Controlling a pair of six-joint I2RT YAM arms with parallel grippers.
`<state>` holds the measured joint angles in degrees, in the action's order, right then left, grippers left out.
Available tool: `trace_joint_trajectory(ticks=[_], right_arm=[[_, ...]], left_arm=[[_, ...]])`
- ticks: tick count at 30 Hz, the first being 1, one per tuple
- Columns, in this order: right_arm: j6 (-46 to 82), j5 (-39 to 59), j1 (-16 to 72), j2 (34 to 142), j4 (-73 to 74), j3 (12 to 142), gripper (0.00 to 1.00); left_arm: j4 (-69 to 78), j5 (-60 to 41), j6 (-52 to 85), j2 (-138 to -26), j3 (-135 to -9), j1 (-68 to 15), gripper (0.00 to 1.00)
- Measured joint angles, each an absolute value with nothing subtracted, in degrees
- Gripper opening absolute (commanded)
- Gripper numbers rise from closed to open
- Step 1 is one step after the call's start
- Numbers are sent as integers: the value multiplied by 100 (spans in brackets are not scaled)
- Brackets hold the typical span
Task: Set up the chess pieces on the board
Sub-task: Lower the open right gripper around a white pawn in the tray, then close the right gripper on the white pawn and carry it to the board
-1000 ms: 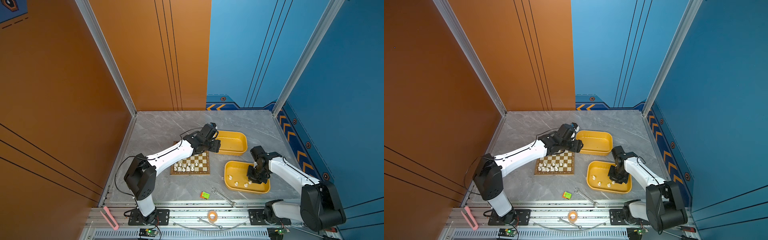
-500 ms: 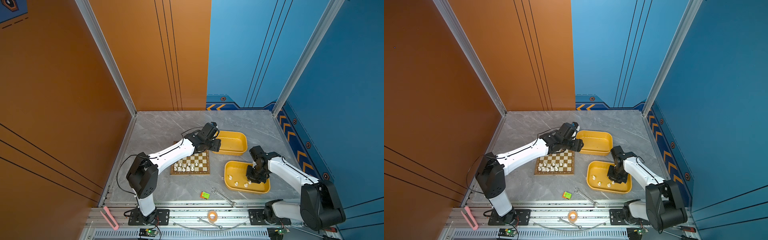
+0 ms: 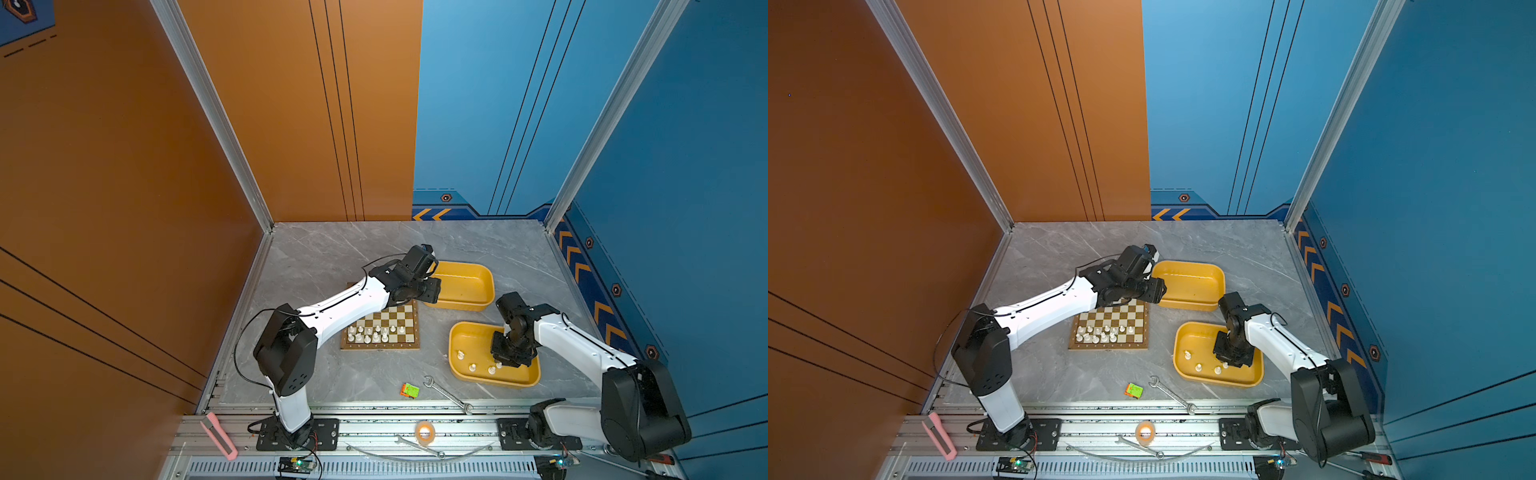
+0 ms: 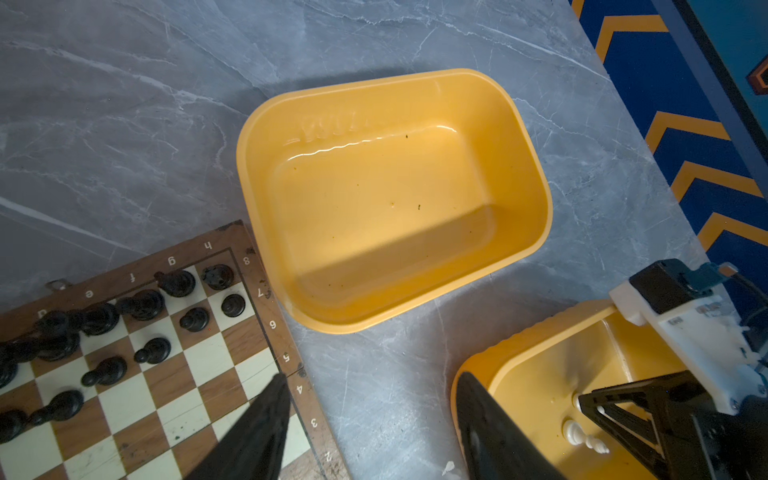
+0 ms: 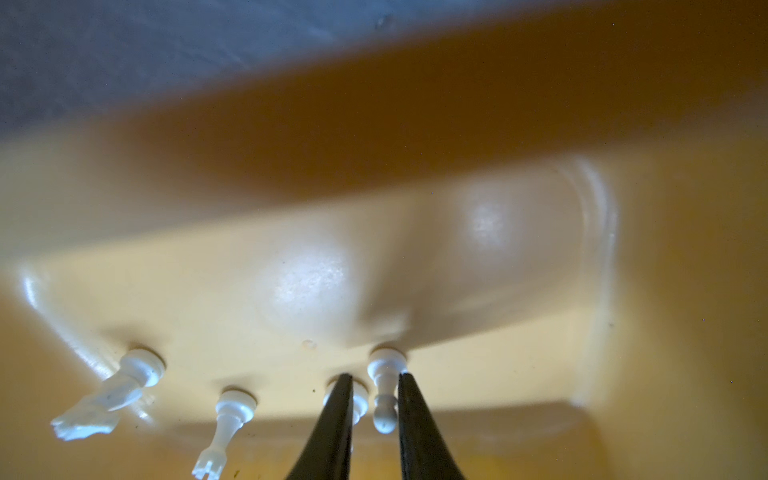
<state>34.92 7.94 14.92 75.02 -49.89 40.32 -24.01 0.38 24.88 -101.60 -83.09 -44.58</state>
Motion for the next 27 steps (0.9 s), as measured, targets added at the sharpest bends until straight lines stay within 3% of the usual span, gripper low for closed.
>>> trace_joint_trajectory(ticks=[17, 27], right_arm=[[3605, 558, 1651, 7566, -4989, 4032, 22], [3607, 530, 1651, 7566, -4991, 4032, 13]], left_arm=[[-2381, 40, 2488, -9953, -7977, -4412, 65], [-2377, 40, 2486, -9828, -7907, -4338, 65]])
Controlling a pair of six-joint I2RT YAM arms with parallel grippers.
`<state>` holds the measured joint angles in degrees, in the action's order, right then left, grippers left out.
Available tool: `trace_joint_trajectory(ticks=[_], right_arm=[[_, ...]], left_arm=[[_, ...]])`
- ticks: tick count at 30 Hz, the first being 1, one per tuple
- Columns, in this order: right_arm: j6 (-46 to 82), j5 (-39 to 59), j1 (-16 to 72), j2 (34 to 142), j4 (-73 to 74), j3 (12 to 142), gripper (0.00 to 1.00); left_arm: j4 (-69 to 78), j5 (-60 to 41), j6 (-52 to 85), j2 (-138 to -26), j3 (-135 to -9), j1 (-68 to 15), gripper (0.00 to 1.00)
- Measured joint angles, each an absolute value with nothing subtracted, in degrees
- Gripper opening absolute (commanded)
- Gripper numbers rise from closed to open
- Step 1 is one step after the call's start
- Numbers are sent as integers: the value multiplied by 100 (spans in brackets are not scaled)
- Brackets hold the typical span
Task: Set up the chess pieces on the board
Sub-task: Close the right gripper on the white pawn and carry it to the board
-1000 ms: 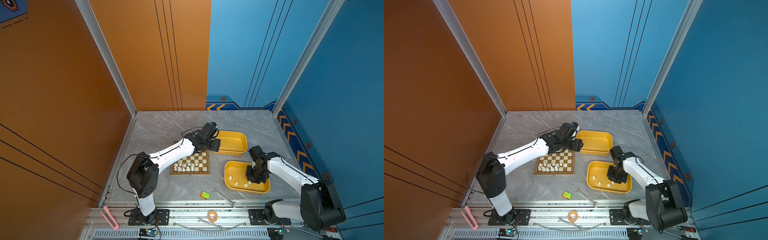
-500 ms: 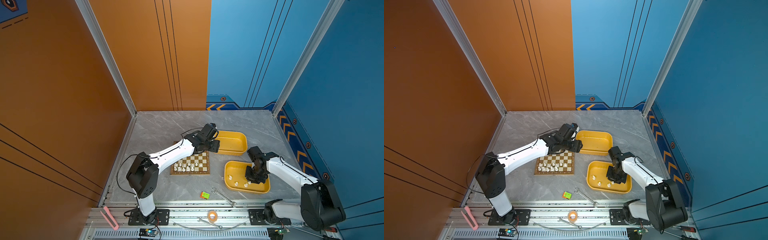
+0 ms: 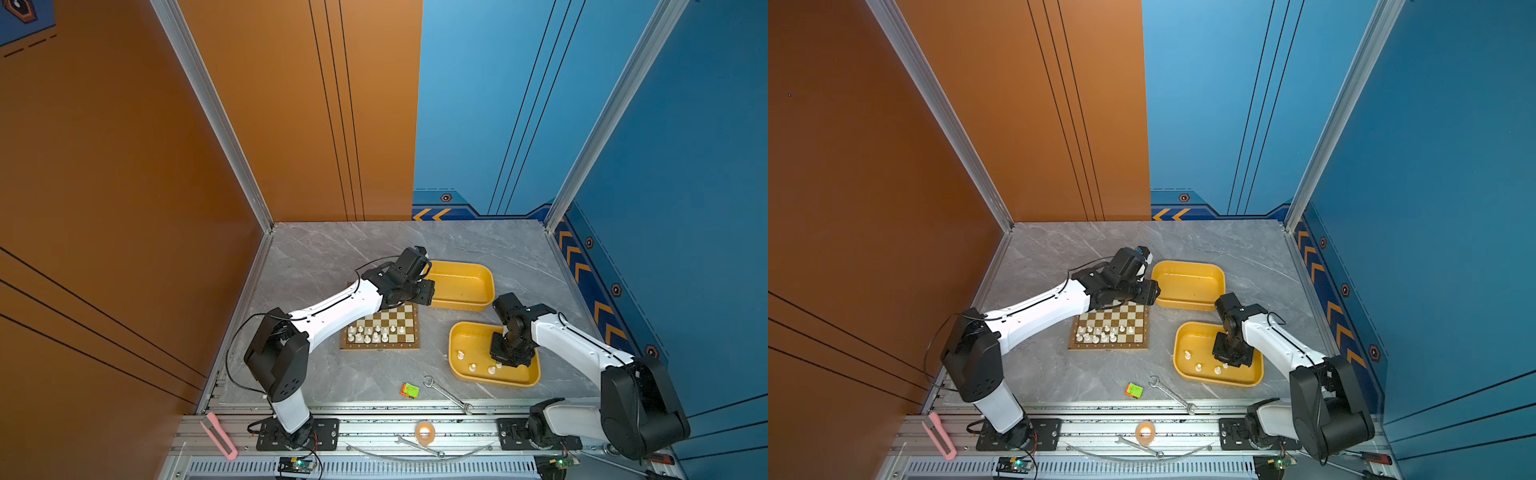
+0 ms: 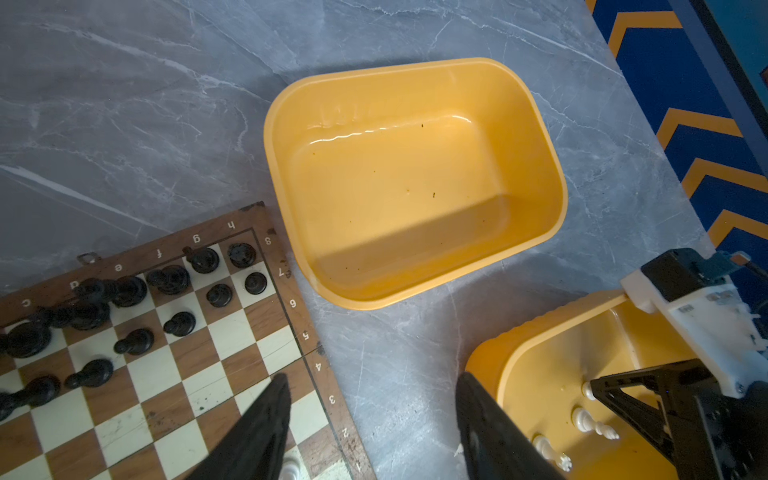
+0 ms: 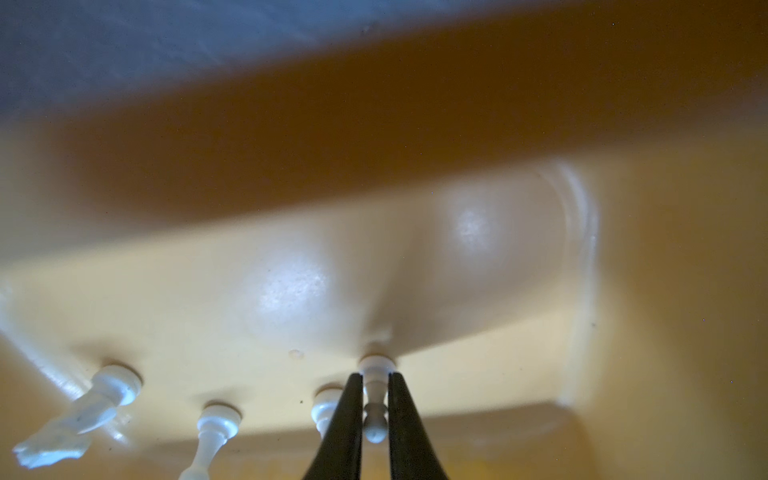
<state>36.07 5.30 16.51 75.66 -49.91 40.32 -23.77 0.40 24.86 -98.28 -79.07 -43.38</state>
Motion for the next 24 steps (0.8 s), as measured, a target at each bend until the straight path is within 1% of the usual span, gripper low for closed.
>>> trace_joint_trajectory(ticks=[5, 10, 17, 24], right_arm=[[3614, 532, 1656, 7566, -5057, 4069, 11], [3627, 519, 1704, 7566, -5500, 4530, 12], [3625, 405, 1994, 7848, -5996, 5907, 11], [3603, 266, 2635, 8844, -6451, 7550, 10]], left_arm=[[-2377, 38, 2456, -9824, -7902, -4276, 65], [-2377, 40, 2381, -9692, -7773, -4110, 65], [-2281, 40, 2357, -9148, -7218, -3673, 65], [-2067, 45, 2364, -8394, -6401, -3175, 65]])
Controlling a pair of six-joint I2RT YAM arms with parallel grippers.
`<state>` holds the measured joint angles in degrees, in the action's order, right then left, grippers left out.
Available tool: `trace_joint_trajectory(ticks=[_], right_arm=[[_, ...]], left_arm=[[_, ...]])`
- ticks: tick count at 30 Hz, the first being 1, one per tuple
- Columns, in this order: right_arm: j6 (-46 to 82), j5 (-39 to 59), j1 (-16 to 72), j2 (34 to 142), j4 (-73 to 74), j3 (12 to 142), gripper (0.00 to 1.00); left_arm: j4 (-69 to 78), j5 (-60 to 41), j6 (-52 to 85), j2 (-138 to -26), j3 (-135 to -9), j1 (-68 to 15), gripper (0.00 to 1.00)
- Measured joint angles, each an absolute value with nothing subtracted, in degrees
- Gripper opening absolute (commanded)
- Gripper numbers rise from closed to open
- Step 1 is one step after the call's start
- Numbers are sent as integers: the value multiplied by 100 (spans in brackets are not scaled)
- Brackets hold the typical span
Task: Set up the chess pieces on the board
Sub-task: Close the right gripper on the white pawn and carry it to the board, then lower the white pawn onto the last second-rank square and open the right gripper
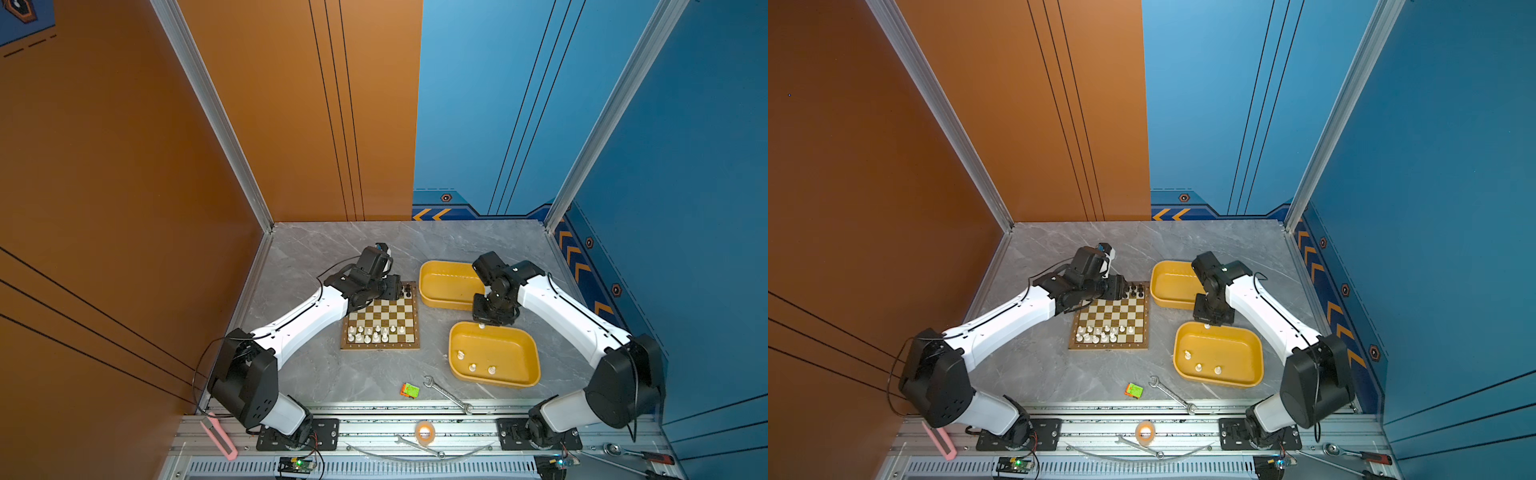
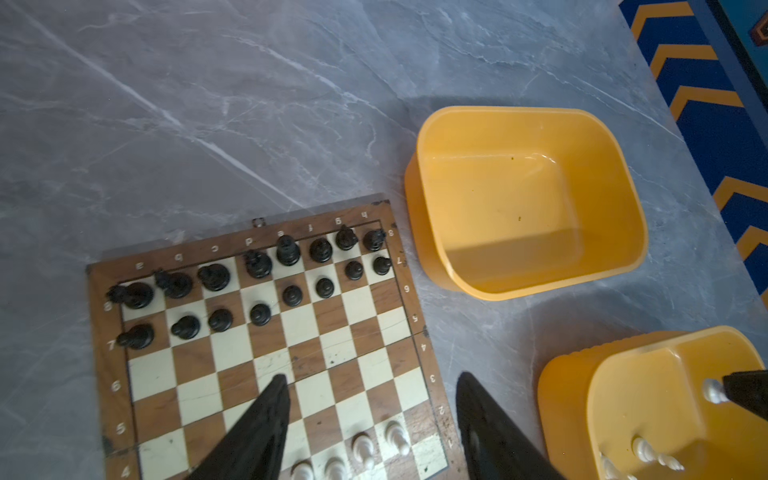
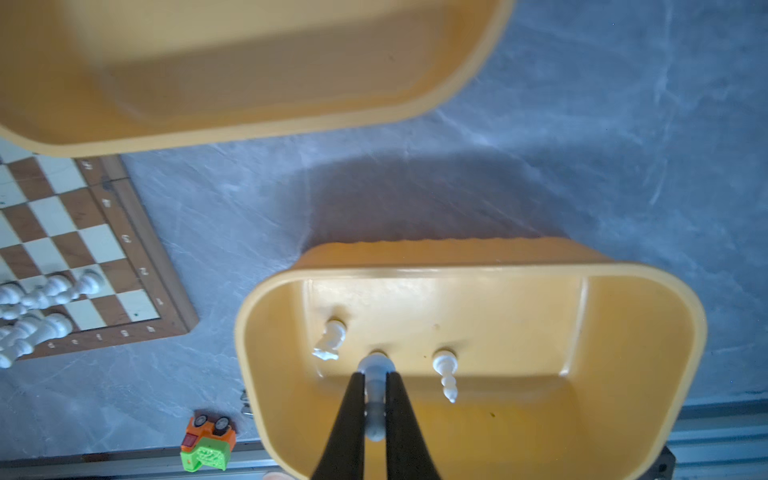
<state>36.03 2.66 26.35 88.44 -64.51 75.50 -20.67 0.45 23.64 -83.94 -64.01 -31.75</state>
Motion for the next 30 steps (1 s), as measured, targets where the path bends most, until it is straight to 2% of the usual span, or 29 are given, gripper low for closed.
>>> trace_joint_trajectory(ticks=[9, 17, 30], right_arm=[[3452, 255, 3548, 10669, -6742, 9616, 8], [3363, 395, 4320, 11992, -6794, 10202, 8], [3282, 744, 4508, 12678, -6737, 10720, 8]], left_arm=[[-2047, 58, 2523, -7057, -5155, -2681, 67], [-2163, 93, 2689, -6230, -4519, -2510, 67], [-2449, 95, 2679, -5924, -4506, -2067, 67]])
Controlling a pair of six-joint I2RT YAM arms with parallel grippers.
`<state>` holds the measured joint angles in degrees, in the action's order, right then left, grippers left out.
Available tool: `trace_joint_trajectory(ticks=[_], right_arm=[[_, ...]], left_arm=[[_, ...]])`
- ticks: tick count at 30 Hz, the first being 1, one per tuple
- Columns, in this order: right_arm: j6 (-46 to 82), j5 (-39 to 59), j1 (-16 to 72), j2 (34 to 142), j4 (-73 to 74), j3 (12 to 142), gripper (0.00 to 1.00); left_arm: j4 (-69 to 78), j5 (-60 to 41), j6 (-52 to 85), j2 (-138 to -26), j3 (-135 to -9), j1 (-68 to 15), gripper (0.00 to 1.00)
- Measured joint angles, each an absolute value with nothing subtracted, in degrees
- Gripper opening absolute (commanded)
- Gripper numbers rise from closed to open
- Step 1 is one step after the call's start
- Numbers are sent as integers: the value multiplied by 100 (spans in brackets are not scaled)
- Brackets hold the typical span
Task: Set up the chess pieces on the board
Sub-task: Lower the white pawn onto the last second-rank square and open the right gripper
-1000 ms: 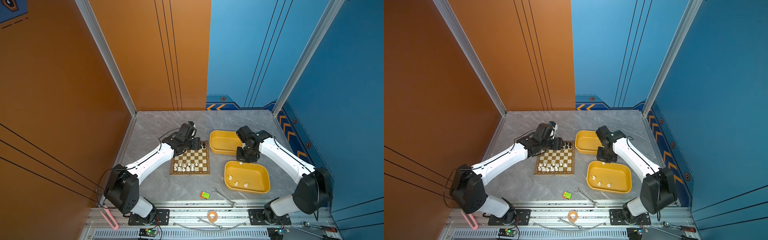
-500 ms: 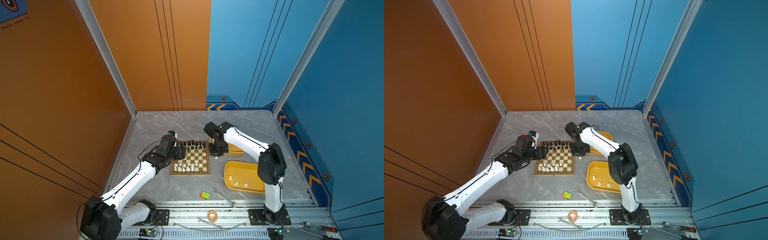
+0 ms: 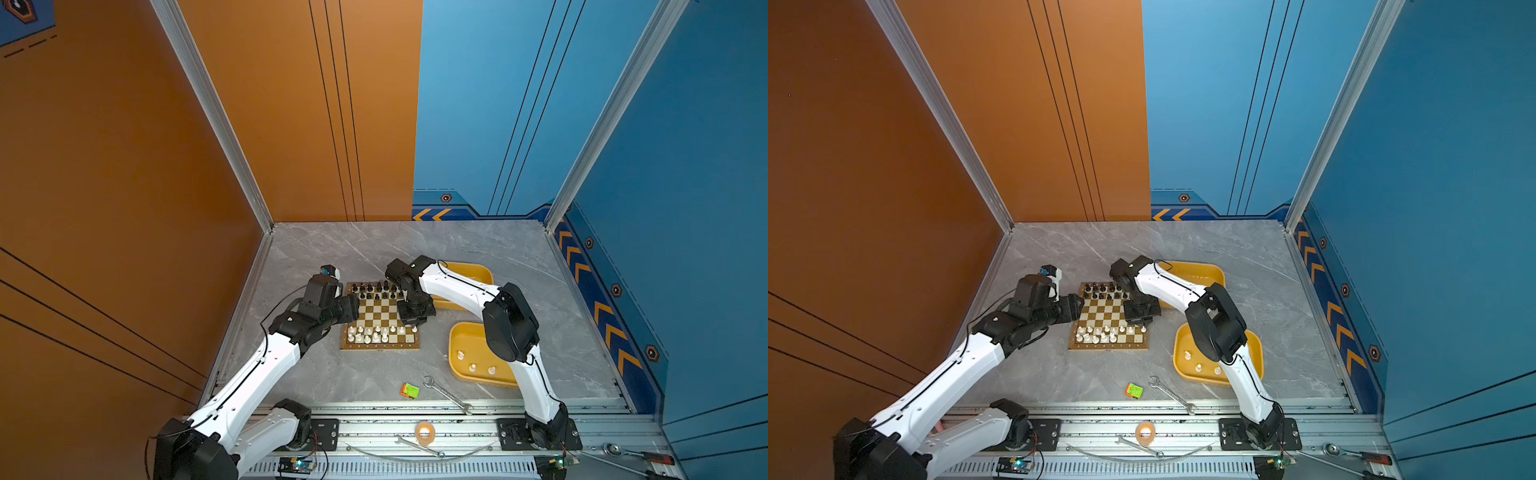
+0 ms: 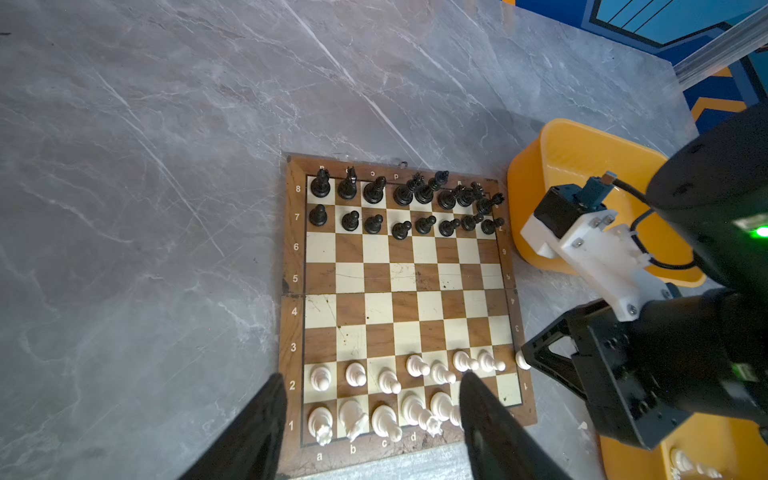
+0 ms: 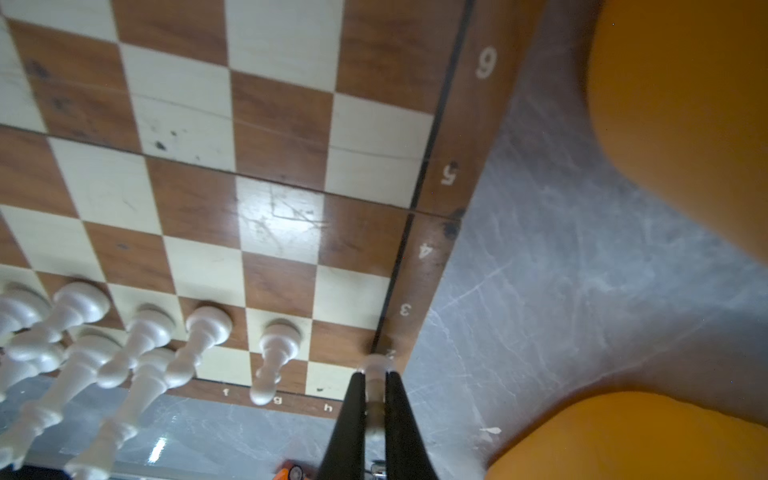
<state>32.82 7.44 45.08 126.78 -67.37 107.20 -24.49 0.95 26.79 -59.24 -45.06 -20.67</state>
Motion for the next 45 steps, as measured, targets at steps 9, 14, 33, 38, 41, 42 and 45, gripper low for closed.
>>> trace_joint_trajectory(ticks=[9, 14, 33, 38, 41, 42, 45], right_arm=[[3275, 845, 4512, 12873, -6729, 10908, 9], [3234, 902, 4512, 12916, -6733, 10975, 9], [3170, 895, 4545, 12929, -6733, 10997, 30], [3151, 875, 4545, 12927, -6733, 10997, 34], [3148, 823, 4545, 12923, -6733, 10997, 38], [3144, 779, 4545, 12916, -6733, 10997, 39], [3127, 705, 4532, 12864, -6733, 10997, 40]], left_arm=[[-2543, 82, 2639, -5924, -4506, -2003, 67], [-2556, 80, 2639, -5924, -4506, -1970, 67], [-2550, -5, 2639, -5924, -4504, -1907, 68], [-2508, -8, 2639, -5924, -4501, -1907, 68], [-2471, -12, 2639, -5924, -4501, -1907, 68], [-2451, -21, 2639, -5931, -4501, -1907, 68], [-2353, -25, 2637, -5988, -4501, -1907, 68]])
